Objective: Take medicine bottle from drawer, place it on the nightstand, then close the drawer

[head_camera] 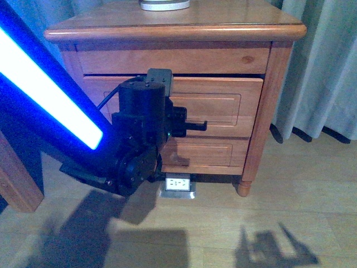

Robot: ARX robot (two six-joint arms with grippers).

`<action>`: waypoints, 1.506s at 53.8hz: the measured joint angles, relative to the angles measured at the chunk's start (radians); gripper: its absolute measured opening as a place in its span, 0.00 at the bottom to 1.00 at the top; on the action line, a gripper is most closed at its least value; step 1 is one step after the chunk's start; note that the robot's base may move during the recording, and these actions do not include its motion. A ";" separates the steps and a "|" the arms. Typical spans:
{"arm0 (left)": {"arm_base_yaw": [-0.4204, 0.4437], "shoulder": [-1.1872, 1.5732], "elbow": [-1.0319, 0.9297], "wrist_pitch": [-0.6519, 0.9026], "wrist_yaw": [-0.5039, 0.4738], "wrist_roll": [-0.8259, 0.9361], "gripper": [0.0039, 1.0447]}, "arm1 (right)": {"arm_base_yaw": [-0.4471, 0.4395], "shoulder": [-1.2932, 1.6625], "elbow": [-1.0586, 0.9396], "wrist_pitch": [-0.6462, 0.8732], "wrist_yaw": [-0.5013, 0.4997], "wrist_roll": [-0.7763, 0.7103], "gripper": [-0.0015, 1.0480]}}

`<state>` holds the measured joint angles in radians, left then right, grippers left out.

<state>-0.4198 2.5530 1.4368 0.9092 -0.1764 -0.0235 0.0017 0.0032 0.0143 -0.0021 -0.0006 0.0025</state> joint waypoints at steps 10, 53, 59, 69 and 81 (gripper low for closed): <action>-0.019 -0.084 -0.187 0.089 -0.021 0.000 0.22 | 0.000 0.000 0.000 0.000 0.000 0.000 0.93; -0.160 -0.349 -0.835 0.379 -0.184 -0.043 0.22 | 0.000 0.000 0.000 0.000 0.000 0.000 0.93; -0.168 -0.357 -0.854 0.381 -0.191 -0.055 0.22 | 0.000 0.000 0.000 0.000 0.000 0.000 0.93; -0.167 -0.378 -0.883 0.373 -0.216 -0.069 0.43 | 0.000 0.000 0.000 0.000 0.000 0.000 0.93; -0.106 -0.419 -0.884 0.372 -0.181 -0.039 0.79 | 0.000 0.000 0.000 0.000 0.000 0.000 0.93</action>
<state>-0.5262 2.1342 0.5526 1.2812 -0.3573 -0.0624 0.0017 0.0032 0.0143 -0.0021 -0.0006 0.0029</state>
